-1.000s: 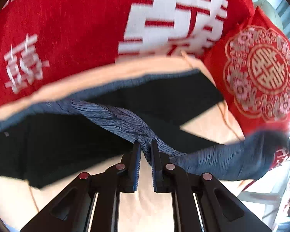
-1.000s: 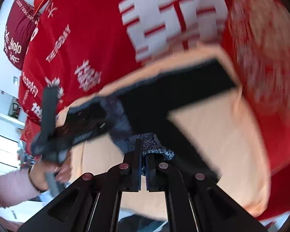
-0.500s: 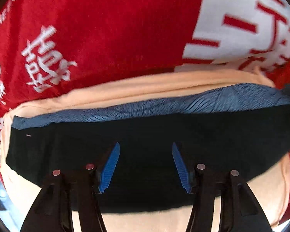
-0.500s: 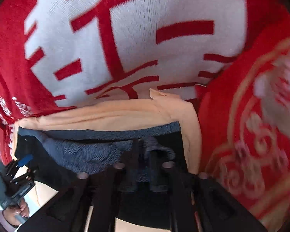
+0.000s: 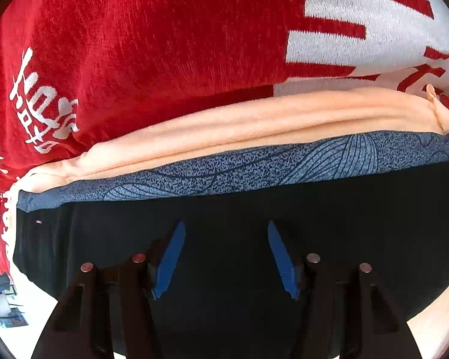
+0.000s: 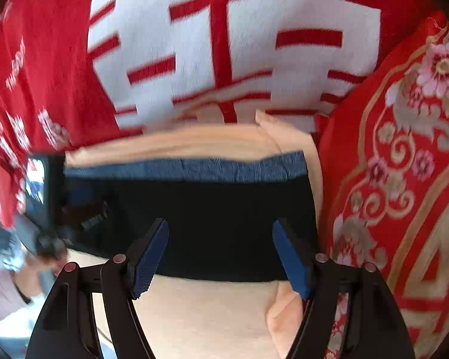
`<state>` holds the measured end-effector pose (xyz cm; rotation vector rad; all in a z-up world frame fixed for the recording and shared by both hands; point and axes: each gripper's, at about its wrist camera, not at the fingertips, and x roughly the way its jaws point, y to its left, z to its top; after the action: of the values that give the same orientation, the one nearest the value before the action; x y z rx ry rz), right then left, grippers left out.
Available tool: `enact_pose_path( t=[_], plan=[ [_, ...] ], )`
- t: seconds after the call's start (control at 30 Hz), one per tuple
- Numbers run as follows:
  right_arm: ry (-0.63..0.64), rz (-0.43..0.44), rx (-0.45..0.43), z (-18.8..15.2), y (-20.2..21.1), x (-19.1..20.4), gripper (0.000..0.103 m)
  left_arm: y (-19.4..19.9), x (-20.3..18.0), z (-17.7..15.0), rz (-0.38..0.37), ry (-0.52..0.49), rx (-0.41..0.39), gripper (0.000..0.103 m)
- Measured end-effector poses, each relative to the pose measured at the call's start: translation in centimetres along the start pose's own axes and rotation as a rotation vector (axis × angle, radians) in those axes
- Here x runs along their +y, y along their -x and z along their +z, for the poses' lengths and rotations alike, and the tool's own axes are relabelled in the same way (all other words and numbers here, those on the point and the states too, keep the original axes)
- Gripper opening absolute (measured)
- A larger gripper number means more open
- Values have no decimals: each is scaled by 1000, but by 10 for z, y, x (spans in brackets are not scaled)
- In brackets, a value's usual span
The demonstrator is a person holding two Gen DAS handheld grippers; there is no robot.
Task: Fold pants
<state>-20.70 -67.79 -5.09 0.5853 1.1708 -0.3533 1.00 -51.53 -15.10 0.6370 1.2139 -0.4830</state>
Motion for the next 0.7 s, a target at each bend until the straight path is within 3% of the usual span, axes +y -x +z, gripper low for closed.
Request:
enact_pose_path(
  t=[0.03,0.1,0.17,0.23,0.3,0.4,0.5,0.57,0.67,0.7],
  plan=[
    [-19,12,23,1,-10,-2,45,1,0,2,2,3,-6,59],
    [-46,18,29,9,-25,-6,31,2,1,6,3,10,-16,59],
    [-28,-28,18,22,-46,-8,31,-2,0,12,6,21,-16,59],
    [-51,-58,71,35,-81,-19,30,-5,2,16,-1,43,-21,60],
    [-68,-102,78,43,-98,-28,22,-9,9,15,-31,71,-14,60],
    [-99,-199,30,55,-95,-38,23,-7,24,12,-23,98,0,62],
    [-141,-189,12,51,-76,-38,27,2,44,6,2,115,-21,62],
    [-108,-183,-2,36,-58,-29,28,0,57,-4,13,126,-11,62],
    [-69,-156,7,4,-47,-15,39,-15,67,-26,38,125,48,62],
    [-41,-172,29,-9,-51,-11,40,-15,71,-37,28,128,32,64]
  ],
)
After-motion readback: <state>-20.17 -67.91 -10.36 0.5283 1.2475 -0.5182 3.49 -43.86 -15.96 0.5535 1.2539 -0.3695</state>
